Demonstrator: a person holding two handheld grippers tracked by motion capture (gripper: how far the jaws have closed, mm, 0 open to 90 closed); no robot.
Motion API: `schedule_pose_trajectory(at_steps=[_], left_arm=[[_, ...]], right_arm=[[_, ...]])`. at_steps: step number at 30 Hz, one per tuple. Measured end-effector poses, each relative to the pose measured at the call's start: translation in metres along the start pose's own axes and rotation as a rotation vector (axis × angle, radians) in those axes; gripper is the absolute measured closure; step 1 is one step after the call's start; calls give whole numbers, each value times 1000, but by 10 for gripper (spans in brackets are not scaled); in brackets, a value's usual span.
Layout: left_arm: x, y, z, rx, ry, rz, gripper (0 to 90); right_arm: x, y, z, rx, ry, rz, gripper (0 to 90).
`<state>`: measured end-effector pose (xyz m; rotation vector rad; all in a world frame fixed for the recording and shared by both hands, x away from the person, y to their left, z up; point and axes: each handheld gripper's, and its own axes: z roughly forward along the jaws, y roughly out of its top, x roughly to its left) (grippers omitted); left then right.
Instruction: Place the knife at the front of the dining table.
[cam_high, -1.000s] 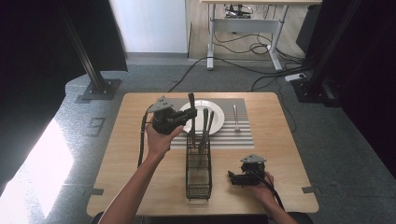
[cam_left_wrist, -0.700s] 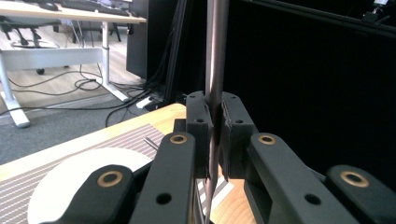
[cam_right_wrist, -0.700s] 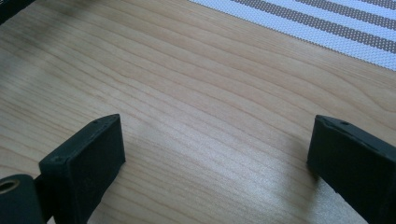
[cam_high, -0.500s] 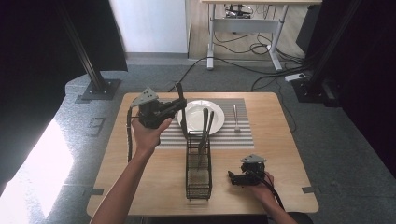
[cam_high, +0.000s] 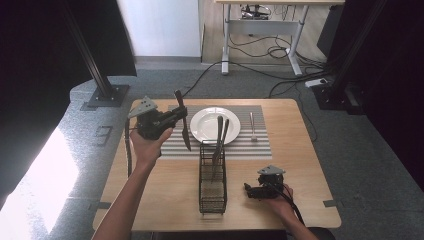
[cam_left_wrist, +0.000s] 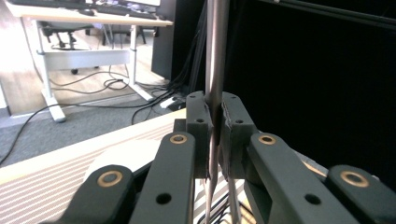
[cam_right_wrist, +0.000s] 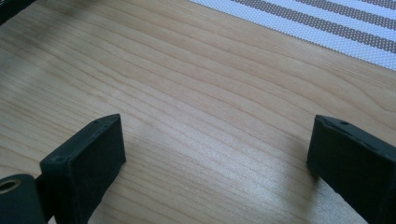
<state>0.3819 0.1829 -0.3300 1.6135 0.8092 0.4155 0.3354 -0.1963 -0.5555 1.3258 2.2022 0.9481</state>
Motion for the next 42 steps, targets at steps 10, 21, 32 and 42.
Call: schedule_pose_trajectory(at_steps=[10,21,32,42], left_arm=[[15,-22,-3,34,52,-15,838],[27,-44,-1,93,89,-31,837],[46,-66,1,140,133,-72,838],[53,-73,6,173,174,-64,838]], right_arm=[[0,0,0,-1,5,-3,49],[0,0,0,-2,5,-2,51],[1,0,0,-3,3,-1,51],[1,0,0,-2,1,1,50]])
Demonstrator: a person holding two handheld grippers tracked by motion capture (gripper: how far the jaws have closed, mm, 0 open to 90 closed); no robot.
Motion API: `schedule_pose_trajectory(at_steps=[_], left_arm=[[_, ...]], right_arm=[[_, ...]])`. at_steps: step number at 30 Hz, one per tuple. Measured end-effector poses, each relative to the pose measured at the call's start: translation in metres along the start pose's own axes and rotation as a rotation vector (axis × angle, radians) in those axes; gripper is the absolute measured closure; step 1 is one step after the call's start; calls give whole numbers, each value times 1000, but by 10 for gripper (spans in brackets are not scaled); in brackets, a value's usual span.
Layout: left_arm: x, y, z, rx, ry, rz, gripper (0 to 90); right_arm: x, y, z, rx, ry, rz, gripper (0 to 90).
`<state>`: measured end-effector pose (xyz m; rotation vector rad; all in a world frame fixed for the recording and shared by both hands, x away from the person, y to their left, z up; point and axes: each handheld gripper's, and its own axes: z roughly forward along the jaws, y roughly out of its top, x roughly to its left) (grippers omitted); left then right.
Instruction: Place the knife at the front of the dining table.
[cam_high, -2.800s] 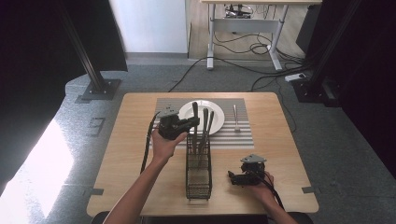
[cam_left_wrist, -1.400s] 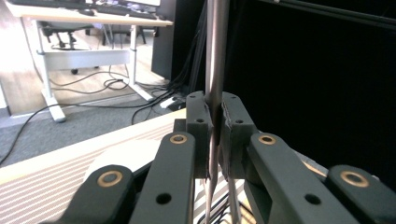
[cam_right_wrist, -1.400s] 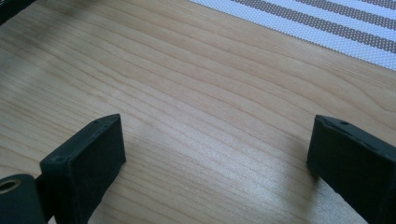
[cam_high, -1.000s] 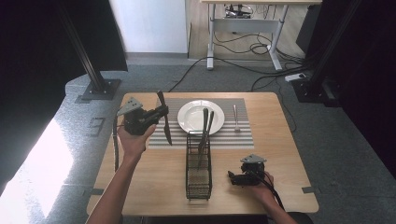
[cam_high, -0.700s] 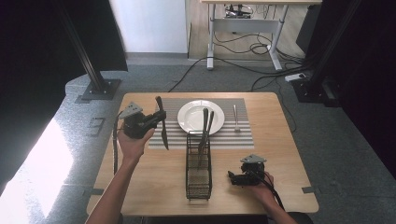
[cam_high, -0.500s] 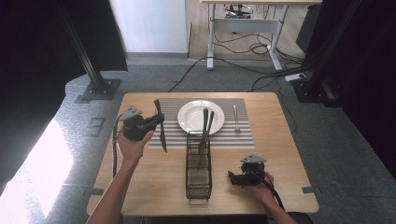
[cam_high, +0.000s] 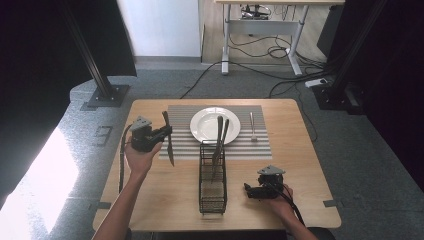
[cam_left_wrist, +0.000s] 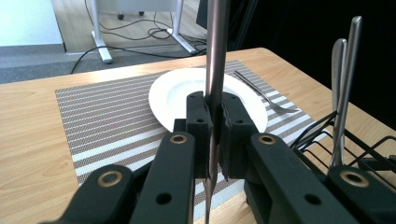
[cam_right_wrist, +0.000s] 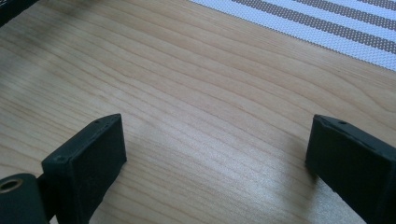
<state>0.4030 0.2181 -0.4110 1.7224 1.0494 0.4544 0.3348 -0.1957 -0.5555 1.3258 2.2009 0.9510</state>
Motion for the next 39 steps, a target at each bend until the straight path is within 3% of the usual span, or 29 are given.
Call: schedule_pose_trajectory(at_steps=[15,19,22,25,33,39], left_arm=[[9,11,23,53,64,15,838],[11,18,35,101,87,48,838],[15,19,43,105,77,18,838],[16,19,49,127,100,32,838],[19,20,58,136,110,16,838],[22,24,58,150,124,19,838]], right_arm=[[0,0,0,0,0,-2,49],[0,0,0,-1,0,-2,49],[0,0,0,-1,0,-1,50],[0,0,0,-1,1,-1,50],[0,0,0,-1,2,-2,51],[0,0,0,-1,4,-5,51]])
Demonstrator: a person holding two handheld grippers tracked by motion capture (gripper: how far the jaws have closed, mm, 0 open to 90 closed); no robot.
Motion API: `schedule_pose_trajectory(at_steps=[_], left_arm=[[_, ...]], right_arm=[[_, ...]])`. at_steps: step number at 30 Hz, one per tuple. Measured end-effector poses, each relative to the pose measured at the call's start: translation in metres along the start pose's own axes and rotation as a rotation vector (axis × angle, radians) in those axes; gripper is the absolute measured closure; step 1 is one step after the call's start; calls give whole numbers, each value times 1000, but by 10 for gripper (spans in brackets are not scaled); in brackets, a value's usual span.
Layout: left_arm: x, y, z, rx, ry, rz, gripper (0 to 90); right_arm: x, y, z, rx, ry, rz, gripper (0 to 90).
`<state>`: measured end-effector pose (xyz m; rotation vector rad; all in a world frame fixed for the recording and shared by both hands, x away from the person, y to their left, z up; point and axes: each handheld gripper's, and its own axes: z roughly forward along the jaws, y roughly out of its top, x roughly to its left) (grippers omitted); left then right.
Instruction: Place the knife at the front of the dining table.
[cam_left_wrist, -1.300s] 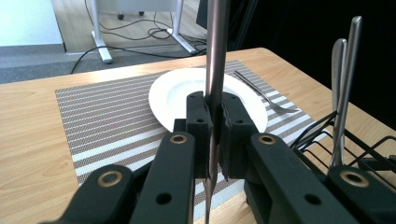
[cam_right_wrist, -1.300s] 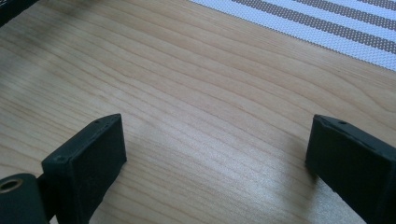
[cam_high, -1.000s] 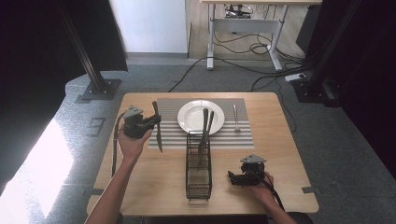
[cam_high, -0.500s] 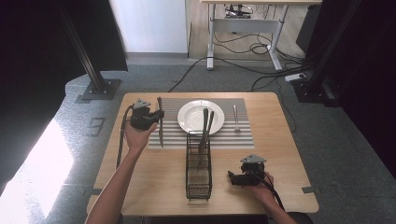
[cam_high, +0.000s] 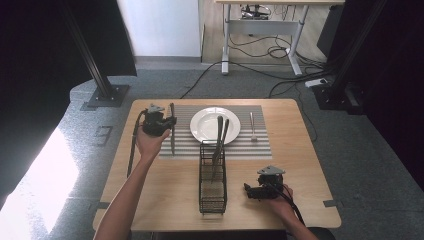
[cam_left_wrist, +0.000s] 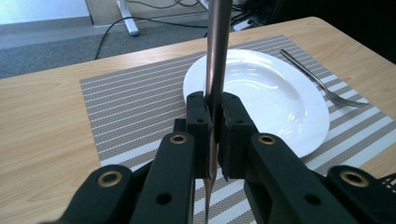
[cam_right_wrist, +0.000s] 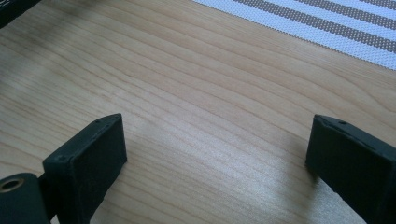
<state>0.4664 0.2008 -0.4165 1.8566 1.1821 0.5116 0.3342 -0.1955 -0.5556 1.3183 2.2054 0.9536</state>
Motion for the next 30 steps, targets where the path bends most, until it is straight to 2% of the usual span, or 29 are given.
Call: schedule_pose_trajectory(at_steps=[5,13,25,30], left_arm=[[4,1,-1,8,15,-4,838],[11,3,11,31,27,-24,838],[8,12,37,57,67,-36,838],[12,13,49,65,71,-58,838]], right_arm=[[0,0,0,0,0,0,51],[0,0,0,0,-1,0,52],[0,0,0,0,5,-5,53],[1,-1,-1,-1,7,-5,53]])
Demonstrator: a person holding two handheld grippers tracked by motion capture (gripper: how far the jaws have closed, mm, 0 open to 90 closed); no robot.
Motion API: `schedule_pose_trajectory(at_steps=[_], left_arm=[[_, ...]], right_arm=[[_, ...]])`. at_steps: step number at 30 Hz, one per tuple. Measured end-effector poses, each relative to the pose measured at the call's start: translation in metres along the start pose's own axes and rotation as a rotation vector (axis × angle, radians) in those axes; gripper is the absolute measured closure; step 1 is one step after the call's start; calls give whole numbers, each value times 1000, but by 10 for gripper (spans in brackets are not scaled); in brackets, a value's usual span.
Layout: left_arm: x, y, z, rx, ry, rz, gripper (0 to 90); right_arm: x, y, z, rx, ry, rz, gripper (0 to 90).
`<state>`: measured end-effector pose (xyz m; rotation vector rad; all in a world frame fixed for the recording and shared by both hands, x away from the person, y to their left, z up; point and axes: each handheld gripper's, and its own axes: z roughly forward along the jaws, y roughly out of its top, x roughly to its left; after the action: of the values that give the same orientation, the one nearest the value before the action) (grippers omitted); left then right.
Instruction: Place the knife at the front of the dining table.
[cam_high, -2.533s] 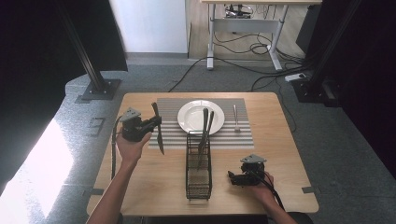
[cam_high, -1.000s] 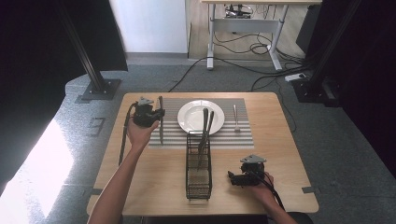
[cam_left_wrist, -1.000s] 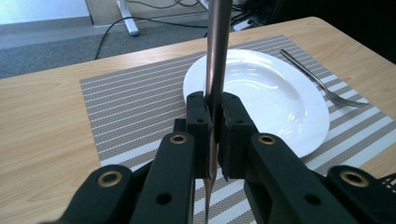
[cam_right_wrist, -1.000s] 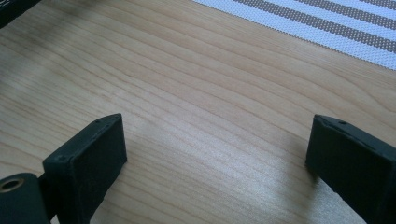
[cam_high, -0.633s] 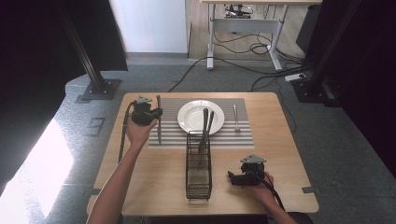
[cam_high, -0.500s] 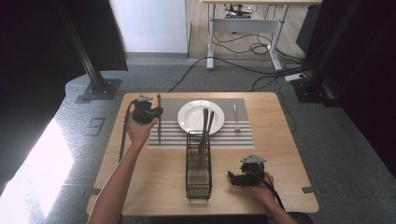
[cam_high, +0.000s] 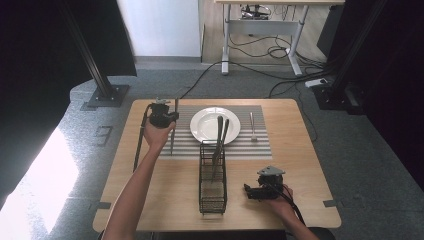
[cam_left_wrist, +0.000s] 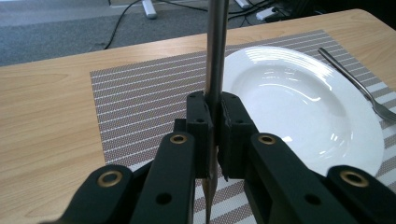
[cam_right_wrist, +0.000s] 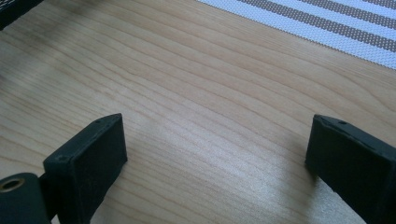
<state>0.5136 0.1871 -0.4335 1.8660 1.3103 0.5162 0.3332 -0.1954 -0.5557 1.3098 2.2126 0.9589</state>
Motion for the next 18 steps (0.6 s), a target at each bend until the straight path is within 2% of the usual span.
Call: schedule_pose_trajectory(at_steps=[6,9,10,18], left_arm=[[3,3,11,18,1,-1,838],[5,4,17,37,1,-9,837],[7,4,21,40,-1,-23,838],[12,5,35,65,3,-36,837]], right_arm=[[0,0,0,0,-1,-1,53],[0,0,0,0,-1,-1,53],[0,0,0,0,-1,0,53],[0,0,0,0,-1,0,54]])
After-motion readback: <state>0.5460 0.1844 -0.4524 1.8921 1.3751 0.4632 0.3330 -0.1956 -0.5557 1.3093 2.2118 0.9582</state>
